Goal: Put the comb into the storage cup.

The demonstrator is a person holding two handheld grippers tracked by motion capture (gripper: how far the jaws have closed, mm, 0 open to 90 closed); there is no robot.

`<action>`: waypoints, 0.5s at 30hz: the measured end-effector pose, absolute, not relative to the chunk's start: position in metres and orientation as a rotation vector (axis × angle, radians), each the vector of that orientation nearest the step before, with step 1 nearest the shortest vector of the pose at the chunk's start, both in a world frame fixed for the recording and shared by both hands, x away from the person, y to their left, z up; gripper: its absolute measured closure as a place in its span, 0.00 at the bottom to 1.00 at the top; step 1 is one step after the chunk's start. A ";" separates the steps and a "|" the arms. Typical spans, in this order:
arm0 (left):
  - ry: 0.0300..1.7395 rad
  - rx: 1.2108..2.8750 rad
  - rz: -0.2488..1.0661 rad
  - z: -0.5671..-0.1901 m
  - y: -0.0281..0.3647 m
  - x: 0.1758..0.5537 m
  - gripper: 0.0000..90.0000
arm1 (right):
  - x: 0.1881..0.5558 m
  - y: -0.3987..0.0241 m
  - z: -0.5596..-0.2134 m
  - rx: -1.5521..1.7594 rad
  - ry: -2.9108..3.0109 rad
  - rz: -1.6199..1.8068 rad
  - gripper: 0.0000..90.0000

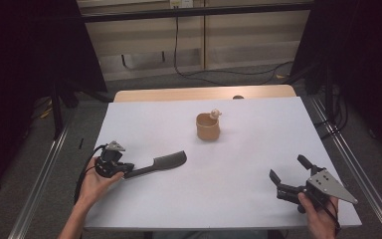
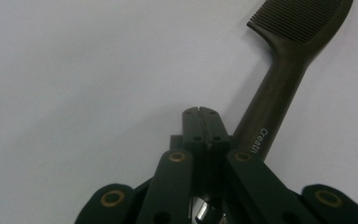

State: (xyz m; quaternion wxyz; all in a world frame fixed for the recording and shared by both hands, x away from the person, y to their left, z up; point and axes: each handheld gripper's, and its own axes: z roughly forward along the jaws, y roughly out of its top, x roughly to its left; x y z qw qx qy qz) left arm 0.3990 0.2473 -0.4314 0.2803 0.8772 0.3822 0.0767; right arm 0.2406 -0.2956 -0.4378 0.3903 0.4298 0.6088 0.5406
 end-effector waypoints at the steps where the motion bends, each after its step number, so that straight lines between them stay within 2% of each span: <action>1: 1.025 2.352 0.206 -0.431 0.247 0.399 1.00 | 0.241 -0.296 -0.438 1.092 1.547 1.374 0.00; 15: 1.049 2.334 0.177 -0.432 0.250 0.396 1.00 | 0.241 -0.296 -0.438 1.093 1.547 1.372 0.00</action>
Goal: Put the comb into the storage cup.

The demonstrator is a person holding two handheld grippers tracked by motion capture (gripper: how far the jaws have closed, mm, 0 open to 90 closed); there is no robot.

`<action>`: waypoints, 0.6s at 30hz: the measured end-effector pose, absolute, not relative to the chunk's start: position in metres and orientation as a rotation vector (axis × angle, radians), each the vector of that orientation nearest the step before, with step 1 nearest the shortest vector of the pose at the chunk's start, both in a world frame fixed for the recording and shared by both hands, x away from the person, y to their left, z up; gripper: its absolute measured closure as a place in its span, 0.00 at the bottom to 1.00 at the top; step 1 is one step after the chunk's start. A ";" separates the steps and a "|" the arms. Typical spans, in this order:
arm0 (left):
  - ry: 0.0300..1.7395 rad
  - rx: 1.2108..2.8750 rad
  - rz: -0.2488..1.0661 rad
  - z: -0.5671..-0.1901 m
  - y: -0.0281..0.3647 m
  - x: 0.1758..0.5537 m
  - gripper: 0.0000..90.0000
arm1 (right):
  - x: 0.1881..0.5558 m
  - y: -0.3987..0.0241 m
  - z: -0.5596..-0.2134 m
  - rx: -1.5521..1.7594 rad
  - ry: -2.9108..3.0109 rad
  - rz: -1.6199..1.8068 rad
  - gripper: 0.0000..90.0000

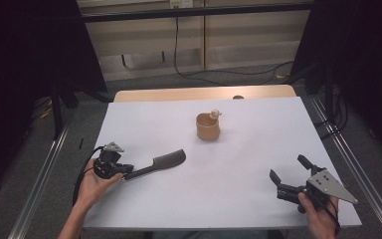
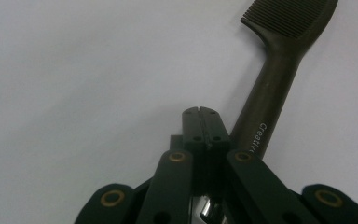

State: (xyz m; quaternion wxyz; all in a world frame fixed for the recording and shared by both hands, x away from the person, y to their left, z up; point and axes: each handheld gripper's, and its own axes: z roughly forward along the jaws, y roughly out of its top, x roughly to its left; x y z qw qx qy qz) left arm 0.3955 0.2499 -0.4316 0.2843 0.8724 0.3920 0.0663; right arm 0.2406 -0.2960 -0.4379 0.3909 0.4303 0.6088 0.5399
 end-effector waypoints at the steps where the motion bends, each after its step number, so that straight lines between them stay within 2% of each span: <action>1: 1.046 2.336 0.175 -0.432 0.250 0.395 1.00 | 0.241 -0.296 -0.438 1.094 1.546 1.372 0.00; 18: 1.035 2.338 0.117 -0.431 0.250 0.392 1.00 | 0.241 -0.295 -0.438 1.095 1.549 1.371 0.00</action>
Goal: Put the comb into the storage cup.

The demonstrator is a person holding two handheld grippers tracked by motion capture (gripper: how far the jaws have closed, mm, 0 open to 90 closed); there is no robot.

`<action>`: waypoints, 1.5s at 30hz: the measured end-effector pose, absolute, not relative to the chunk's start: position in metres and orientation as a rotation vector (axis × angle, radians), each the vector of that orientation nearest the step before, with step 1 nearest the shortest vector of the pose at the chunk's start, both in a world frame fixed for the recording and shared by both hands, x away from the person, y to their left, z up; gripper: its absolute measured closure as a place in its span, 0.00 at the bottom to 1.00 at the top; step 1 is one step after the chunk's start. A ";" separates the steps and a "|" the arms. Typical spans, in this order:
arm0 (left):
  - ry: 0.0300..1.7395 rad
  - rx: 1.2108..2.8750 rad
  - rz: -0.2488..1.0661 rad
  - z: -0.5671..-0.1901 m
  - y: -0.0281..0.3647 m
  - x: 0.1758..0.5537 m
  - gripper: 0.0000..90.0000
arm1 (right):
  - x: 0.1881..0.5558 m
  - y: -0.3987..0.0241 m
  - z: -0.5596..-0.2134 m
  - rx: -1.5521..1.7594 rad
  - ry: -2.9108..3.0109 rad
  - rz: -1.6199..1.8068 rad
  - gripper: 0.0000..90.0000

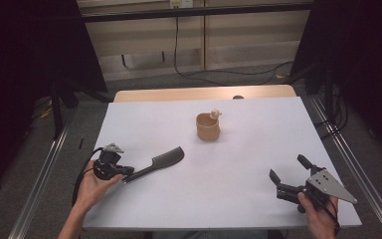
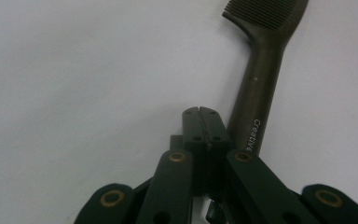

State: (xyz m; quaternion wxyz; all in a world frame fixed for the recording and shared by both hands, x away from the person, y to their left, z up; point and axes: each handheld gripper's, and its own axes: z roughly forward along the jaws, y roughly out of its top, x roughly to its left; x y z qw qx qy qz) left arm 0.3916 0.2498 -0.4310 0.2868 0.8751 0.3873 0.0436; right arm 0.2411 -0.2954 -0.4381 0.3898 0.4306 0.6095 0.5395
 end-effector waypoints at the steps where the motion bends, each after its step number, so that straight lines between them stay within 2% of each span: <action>1: 1.035 2.339 0.117 -0.431 0.250 0.391 1.00 | 0.241 -0.295 -0.438 1.095 1.549 1.371 0.00; 5: 1.033 2.324 0.103 -0.432 0.252 0.391 1.00 | 0.241 -0.295 -0.438 1.095 1.549 1.371 0.00; 10: 1.034 2.313 0.156 -0.431 0.254 0.390 1.00 | 0.241 -0.295 -0.438 1.095 1.547 1.371 0.00; 21: 1.021 2.175 0.212 -0.419 0.265 0.383 0.99 | 0.241 -0.295 -0.438 1.093 1.548 1.369 0.00; 26: 0.986 2.132 0.241 -0.411 0.268 0.379 0.82 | 0.241 -0.296 -0.438 1.092 1.547 1.370 0.00; 27: 0.982 2.123 0.246 -0.410 0.268 0.379 0.82 | 0.241 -0.296 -0.438 1.091 1.547 1.370 0.00; 32: 0.955 2.099 0.294 -0.408 0.268 0.373 0.58 | 0.241 -0.296 -0.438 1.090 1.548 1.370 0.00; 35: 0.945 2.090 0.335 -0.407 0.267 0.372 0.39 | 0.241 -0.296 -0.438 1.091 1.548 1.373 0.00; 39: 0.971 2.073 0.323 -0.407 0.264 0.371 0.17 | 0.241 -0.296 -0.438 1.092 1.548 1.375 0.00; 42: 0.953 2.075 0.328 -0.407 0.262 0.370 0.13 | 0.241 -0.296 -0.438 1.092 1.548 1.375 0.00; 43: 0.938 2.077 0.316 -0.407 0.261 0.370 0.05 | 0.241 -0.296 -0.438 1.092 1.548 1.375 0.00; 45: 0.896 2.103 0.318 -0.406 0.260 0.368 0.04 | 0.241 -0.296 -0.438 1.091 1.550 1.374 0.00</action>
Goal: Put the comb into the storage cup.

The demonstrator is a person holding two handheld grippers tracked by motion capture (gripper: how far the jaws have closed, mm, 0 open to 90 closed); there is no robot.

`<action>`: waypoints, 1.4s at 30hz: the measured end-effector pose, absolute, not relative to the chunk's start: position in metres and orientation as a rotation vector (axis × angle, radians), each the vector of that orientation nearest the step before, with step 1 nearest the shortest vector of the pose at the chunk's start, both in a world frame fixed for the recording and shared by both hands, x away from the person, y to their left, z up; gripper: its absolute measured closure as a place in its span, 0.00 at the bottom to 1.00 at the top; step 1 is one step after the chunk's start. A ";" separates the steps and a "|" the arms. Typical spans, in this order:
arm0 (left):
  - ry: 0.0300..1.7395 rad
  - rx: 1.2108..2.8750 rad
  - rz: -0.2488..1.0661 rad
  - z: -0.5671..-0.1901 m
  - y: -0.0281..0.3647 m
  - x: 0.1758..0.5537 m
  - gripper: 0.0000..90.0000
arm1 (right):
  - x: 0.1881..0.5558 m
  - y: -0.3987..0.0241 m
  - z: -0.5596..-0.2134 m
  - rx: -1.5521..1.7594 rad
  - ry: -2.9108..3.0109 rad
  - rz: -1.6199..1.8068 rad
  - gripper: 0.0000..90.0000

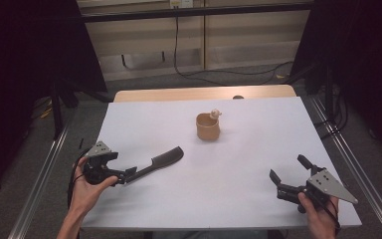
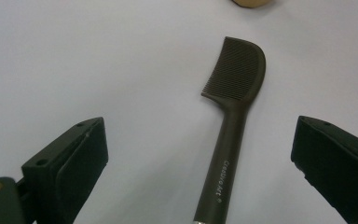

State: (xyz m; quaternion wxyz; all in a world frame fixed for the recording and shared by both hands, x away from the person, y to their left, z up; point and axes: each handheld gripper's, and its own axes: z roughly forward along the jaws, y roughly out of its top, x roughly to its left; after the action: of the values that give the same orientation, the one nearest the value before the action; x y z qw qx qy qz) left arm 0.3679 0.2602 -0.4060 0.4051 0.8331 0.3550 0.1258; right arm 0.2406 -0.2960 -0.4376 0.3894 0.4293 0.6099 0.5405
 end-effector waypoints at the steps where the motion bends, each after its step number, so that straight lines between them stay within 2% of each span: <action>1: 0.896 2.103 0.318 -0.406 0.260 0.368 0.04 | 0.241 -0.296 -0.438 1.091 1.550 1.374 0.00; 8: 0.802 2.153 0.279 -0.405 0.249 0.364 0.06 | 0.241 -0.297 -0.437 1.092 1.547 1.372 0.00; 15: 0.748 2.174 0.313 -0.407 0.239 0.366 0.07 | 0.241 -0.297 -0.437 1.089 1.552 1.374 0.00; 17: 0.685 2.251 0.333 -0.410 0.232 0.368 0.08 | 0.241 -0.297 -0.437 1.089 1.553 1.376 0.00; 23: 0.689 2.315 0.222 -0.411 0.221 0.375 0.08 | 0.241 -0.297 -0.437 1.089 1.550 1.375 0.00; 26: 0.700 2.311 0.238 -0.410 0.220 0.377 0.07 | 0.241 -0.298 -0.437 1.090 1.550 1.372 0.00; 29: 0.705 2.326 0.185 -0.411 0.221 0.381 0.06 | 0.240 -0.298 -0.437 1.092 1.548 1.373 0.00; 31: 0.717 2.361 0.182 -0.414 0.219 0.383 0.06 | 0.240 -0.298 -0.437 1.089 1.548 1.376 0.00; 35: 0.681 2.439 0.098 -0.419 0.211 0.385 0.07 | 0.241 -0.298 -0.437 1.090 1.551 1.373 0.00; 42: 0.693 2.476 0.101 -0.420 0.209 0.392 0.08 | 0.241 -0.298 -0.437 1.091 1.552 1.372 0.00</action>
State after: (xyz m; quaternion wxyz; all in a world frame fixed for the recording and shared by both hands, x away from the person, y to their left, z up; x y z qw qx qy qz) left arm 0.3925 0.2087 -0.4199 0.2804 0.9237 0.2584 0.0377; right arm 0.2406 -0.2978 -0.4374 0.3898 0.4292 0.6104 0.5396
